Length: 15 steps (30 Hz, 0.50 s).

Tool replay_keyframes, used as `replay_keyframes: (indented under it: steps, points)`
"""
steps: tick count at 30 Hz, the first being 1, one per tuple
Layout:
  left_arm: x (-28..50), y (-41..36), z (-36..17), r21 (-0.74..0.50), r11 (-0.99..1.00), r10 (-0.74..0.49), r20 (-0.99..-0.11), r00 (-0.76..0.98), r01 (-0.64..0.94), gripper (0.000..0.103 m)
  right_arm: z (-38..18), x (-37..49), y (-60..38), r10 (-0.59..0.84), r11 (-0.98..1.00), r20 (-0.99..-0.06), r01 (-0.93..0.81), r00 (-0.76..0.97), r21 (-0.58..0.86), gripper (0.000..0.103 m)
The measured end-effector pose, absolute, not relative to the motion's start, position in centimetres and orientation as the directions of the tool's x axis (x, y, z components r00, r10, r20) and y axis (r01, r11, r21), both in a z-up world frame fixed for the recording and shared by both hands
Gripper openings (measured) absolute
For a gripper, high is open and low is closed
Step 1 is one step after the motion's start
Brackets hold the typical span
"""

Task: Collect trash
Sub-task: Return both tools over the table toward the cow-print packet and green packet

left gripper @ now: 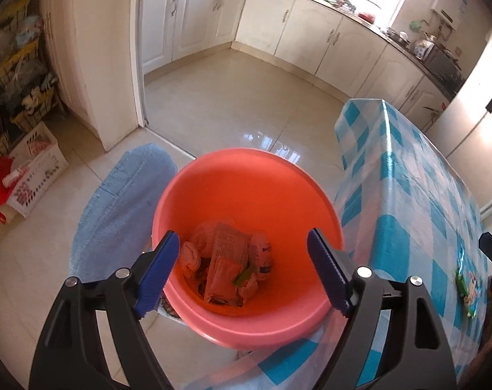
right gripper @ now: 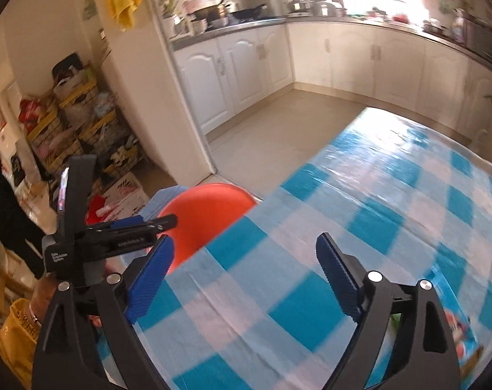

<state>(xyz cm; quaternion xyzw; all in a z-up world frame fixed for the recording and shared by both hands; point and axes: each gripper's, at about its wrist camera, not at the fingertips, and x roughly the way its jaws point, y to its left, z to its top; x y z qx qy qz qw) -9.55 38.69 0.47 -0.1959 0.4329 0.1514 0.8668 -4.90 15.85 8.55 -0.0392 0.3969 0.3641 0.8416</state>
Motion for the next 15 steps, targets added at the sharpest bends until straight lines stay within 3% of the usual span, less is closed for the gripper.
replay_keyframes:
  steps: [6, 15]
  points:
    - [-10.4, 36.1, 3.2, -0.168, 0.911, 0.109, -0.783, 0.613, -0.377, 0.085, 8.0, -6.5, 11.0, 0.535, 0.8, -0.702, -0.549, 0.47, 0.241, 0.088]
    - [-11.5, 30.1, 6.6, -0.171, 0.958, 0.026, -0.748, 0.663, -0.231, 0.092, 7.5, -10.0, 4.9, 0.48, 0.857, -0.704, -0.45, 0.524, 0.25, 0.088]
